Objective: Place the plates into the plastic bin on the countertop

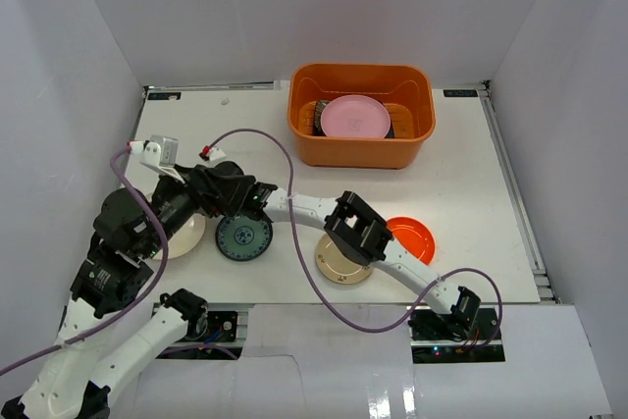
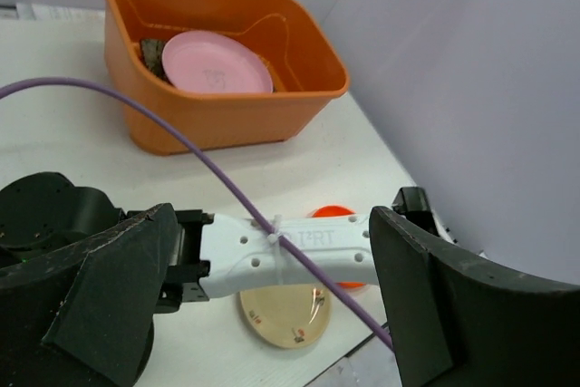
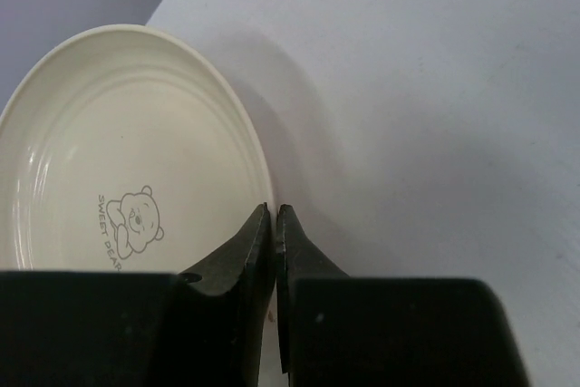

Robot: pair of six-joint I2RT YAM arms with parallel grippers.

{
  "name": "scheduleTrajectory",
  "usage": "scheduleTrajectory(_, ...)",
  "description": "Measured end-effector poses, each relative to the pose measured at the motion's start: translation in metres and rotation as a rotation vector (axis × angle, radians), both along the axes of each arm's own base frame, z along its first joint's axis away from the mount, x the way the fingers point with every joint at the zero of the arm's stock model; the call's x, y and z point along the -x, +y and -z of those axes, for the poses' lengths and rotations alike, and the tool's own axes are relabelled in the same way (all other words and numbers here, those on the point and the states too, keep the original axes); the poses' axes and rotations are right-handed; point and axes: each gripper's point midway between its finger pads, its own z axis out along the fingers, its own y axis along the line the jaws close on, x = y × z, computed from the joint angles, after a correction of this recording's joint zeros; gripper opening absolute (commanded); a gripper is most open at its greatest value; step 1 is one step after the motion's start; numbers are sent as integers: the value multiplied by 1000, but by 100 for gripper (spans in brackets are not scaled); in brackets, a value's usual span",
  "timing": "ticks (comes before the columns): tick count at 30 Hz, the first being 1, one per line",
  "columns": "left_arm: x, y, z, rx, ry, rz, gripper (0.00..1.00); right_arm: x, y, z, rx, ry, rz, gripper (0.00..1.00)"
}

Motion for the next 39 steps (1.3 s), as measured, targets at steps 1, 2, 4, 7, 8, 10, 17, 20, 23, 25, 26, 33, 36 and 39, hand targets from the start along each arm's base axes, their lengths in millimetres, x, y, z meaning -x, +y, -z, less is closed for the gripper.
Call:
scheduleTrajectory(1,-1,-2,-10,13,-15,4,98,-5,-1,-5,-13,2,11,8)
scheduleTrajectory(2,-2,-3,-20,24,-30,8,98,-11,-3,-11,-23,0,24,8)
scheduleTrajectory(4,-4,-5,-32,39,-53,10,98,-24,-15,-28,-39,-12,59,8)
scheduleTrajectory(7,-7,-3,-38,42,-66,-5,95,-45,-54,-68,-41,-38,118,8)
scheduleTrajectory(8,-9,-1,-39,40,-69,-21,95,-55,-73,-91,-54,-58,147,8)
scheduleTrajectory(10,-14,3,-40,37,-73,-56,94,-80,-110,-139,-97,-103,211,8)
scheduleTrajectory(17,-41,19,-17,22,-13,-219,92,-182,-299,-282,-228,-323,537,8)
scheduleTrajectory(20,-64,14,31,-38,121,-268,91,-205,-376,-277,-165,-352,668,8)
scheduleTrajectory(23,-82,9,98,-130,309,-323,91,-223,-428,-245,-59,-317,745,8)
scheduleTrajectory(25,-84,11,148,-198,444,-362,92,-233,-456,-217,18,-271,778,8)
scheduleTrajectory(26,-81,14,167,-220,496,-381,92,-238,-468,-202,52,-245,794,8)
scheduleTrajectory(33,-64,39,223,-238,675,-539,93,-245,-509,-132,197,-117,827,12)
scheduleTrajectory(36,-55,52,250,-230,760,-609,93,-246,-513,-123,213,-105,824,24)
scheduleTrajectory(39,-41,71,278,-207,852,-692,93,-248,-514,-115,226,-95,822,35)
